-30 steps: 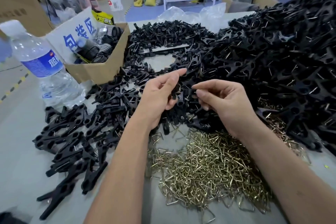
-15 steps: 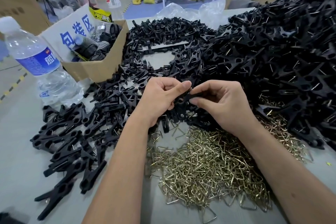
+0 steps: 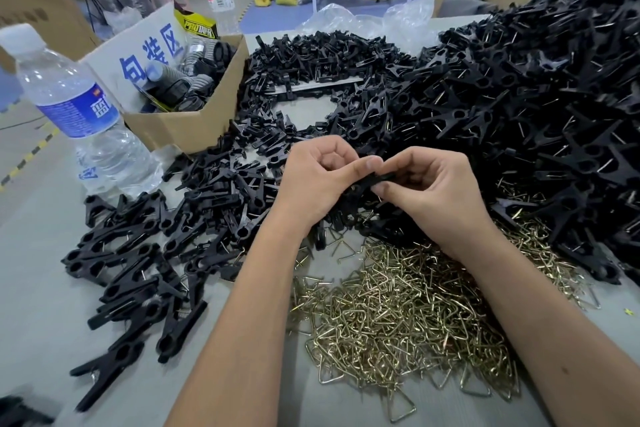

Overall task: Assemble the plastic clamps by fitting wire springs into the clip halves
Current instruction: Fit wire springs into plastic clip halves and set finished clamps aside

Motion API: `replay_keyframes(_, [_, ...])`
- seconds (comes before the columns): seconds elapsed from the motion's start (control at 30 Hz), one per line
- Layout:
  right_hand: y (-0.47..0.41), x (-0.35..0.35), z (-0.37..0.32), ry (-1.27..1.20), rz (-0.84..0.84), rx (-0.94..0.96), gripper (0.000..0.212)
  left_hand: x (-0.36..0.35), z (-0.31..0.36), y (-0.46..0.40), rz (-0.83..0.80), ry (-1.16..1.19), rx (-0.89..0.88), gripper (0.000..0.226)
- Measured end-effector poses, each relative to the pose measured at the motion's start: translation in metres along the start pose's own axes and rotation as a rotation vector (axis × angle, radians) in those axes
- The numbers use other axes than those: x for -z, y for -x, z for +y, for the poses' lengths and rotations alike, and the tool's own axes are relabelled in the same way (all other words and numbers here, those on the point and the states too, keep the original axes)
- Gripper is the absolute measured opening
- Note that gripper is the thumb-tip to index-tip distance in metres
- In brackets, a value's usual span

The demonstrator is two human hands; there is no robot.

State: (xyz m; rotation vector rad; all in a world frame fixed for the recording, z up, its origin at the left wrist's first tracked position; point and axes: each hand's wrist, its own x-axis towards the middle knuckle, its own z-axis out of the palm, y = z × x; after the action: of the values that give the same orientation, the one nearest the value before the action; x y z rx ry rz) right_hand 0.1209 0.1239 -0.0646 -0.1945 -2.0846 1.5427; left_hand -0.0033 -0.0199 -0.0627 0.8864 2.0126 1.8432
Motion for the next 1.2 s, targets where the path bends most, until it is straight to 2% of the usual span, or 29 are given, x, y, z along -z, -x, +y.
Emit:
replay_keyframes(0.07, [0.0,0.0,0.0,0.0,-0.006,0.004,0.021,0.0,0.0,0.0,-0.008,0.002,-0.001,0.032])
replay_keyframes(0.27, [-0.002,0.002,0.002,-0.018,0.038,-0.005,0.017,0.006,0.002,0.002,-0.078,0.006,-0.041,0.015])
replay_keyframes(0.37, [-0.002,0.003,0.002,-0.032,0.05,-0.011,0.016,0.012,0.003,0.004,-0.164,0.017,-0.049,0.005])
replay_keyframes(0.43, [-0.002,0.003,0.002,-0.028,0.067,-0.007,0.015,0.011,0.002,0.005,-0.201,-0.041,-0.094,0.029])
replay_keyframes(0.5, [-0.002,0.001,0.002,-0.009,0.085,-0.004,0.014,0.008,0.002,0.005,-0.167,-0.112,-0.113,0.04])
replay_keyframes(0.6, [-0.001,-0.002,-0.001,-0.006,0.088,0.011,0.014,0.008,0.004,0.004,-0.112,-0.11,-0.129,0.037])
replay_keyframes(0.77, [-0.003,0.004,-0.006,-0.028,-0.046,0.044,0.015,0.012,0.005,0.006,-0.106,-0.006,-0.125,0.033])
replay_keyframes(0.87, [-0.003,0.006,-0.006,-0.022,-0.059,0.047,0.018,0.01,0.004,0.006,-0.095,0.051,-0.095,0.03])
replay_keyframes(1.07, [-0.004,0.0,-0.005,0.055,-0.018,0.008,0.021,0.01,0.005,0.006,-0.07,0.186,-0.078,0.029])
replay_keyframes(1.2, [-0.003,-0.005,-0.009,0.189,-0.087,0.013,0.02,0.016,0.004,0.007,-0.065,0.198,-0.052,0.027])
